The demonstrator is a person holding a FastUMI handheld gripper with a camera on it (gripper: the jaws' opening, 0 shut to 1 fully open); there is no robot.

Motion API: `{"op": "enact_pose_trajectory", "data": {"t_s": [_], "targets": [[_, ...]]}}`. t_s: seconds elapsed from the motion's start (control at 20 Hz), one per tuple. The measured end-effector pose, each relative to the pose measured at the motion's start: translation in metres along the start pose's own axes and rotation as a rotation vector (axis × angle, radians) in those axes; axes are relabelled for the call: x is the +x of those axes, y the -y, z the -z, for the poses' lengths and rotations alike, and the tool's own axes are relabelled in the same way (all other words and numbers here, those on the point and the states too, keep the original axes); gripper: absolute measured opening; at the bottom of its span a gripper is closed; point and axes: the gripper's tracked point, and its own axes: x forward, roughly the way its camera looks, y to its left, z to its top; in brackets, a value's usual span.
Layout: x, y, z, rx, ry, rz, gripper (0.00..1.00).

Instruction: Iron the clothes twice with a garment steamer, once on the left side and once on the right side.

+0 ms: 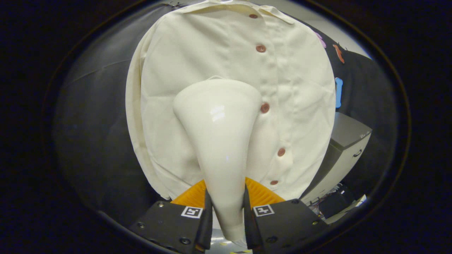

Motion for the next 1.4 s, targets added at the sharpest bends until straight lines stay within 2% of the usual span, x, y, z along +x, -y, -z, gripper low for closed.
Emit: {"op": "enact_pose_trajectory", "data": {"t_s": [0.55, 0.95, 1.2, 1.4], "targets": [[0.017, -0.002, 0.112, 0.049, -0.200, 0.006, 0.38], [0.016, -0.006, 0.152, 0.074, -0.285, -0.014, 0.38], [-0.004, -0.011, 0.177, 0.081, -0.335, -0.030, 0.38], [-0.036, -0.010, 0.162, 0.103, -0.268, -0.027, 0.38]]}}
